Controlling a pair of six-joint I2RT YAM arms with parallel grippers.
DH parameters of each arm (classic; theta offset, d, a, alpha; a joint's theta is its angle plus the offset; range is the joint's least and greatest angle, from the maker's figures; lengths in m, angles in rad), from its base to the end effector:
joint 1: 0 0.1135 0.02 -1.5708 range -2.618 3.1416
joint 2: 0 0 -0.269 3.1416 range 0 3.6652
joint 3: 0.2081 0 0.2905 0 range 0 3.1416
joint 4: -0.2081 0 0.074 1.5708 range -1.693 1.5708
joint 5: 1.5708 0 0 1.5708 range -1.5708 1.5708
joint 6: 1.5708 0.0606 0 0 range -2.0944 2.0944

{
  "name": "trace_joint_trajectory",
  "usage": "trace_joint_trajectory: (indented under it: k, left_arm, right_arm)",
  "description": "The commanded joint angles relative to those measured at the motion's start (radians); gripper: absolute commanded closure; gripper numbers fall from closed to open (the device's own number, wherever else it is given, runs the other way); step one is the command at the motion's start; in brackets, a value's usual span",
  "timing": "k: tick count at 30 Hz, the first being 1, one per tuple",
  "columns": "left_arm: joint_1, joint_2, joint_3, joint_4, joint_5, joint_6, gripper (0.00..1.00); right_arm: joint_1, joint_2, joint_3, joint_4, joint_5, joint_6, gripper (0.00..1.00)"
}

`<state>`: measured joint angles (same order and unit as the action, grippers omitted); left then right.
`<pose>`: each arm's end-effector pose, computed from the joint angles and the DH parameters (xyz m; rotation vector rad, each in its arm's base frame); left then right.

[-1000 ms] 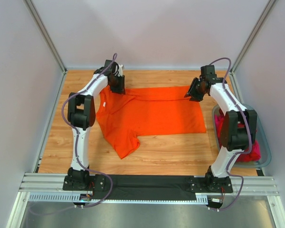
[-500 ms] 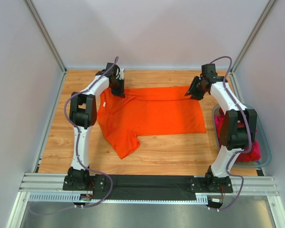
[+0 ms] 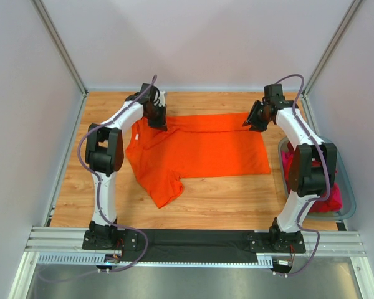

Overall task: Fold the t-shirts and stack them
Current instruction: Fold the tshirt

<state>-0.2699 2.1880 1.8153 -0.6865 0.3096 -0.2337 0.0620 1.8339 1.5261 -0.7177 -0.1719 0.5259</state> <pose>0.5028 -0.1582 0.1704 0.1570 2.6626 -0.5764 0.4469 0.0381 0.2300 0.5441 2.5799 0.4309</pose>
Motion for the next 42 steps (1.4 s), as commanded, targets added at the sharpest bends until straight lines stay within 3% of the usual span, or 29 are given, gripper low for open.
trace_joint_trajectory:
  k: [1, 10, 11, 12, 14, 15, 17, 24, 28, 34, 42]
  left_arm:
    - [-0.047, -0.079, -0.054, 0.033, 0.019, -0.021, 0.99]
    - [-0.130, -0.172, -0.171, 0.050, -0.004, -0.072, 0.95]
    - [-0.140, -0.177, -0.184, 0.048, -0.003, -0.087, 0.91]
    - [-0.147, -0.180, -0.191, 0.039, -0.013, -0.092, 0.77]
    - [-0.167, -0.189, -0.206, 0.015, -0.044, -0.116, 0.68]
    - [-0.169, -0.195, -0.212, -0.005, -0.050, -0.119, 0.59]
    - [-0.170, -0.221, -0.224, -0.034, -0.075, -0.122, 0.53]
    - [-0.103, -0.274, -0.153, -0.146, -0.199, -0.115, 0.50]
    - [0.018, -0.144, -0.004, -0.202, -0.220, -0.125, 0.50]
    - [0.121, 0.183, 0.385, -0.255, -0.182, -0.154, 0.50]
    - [0.172, 0.289, 0.430, -0.228, -0.211, -0.216, 0.50]
  right_arm:
    - [-0.008, -0.021, -0.018, 0.001, 0.017, -0.017, 0.60]
    - [-0.011, -0.090, -0.101, 0.012, 0.017, -0.023, 0.60]
    - [-0.011, -0.096, -0.112, 0.015, 0.017, -0.023, 0.60]
    - [-0.010, -0.108, -0.125, 0.015, 0.015, -0.021, 0.60]
    - [-0.011, -0.113, -0.133, 0.009, 0.015, -0.021, 0.60]
    - [-0.011, -0.110, -0.135, 0.001, 0.003, -0.024, 0.60]
    - [-0.011, -0.091, -0.126, -0.009, -0.015, -0.027, 0.60]
    - [-0.007, -0.009, -0.142, 0.057, -0.031, -0.020, 0.60]
    - [-0.008, 0.080, -0.101, 0.084, 0.024, -0.029, 0.60]
    - [-0.010, 0.218, 0.066, 0.115, 0.166, 0.009, 0.61]
    - [-0.014, 0.315, 0.187, 0.095, 0.326, 0.085, 0.62]
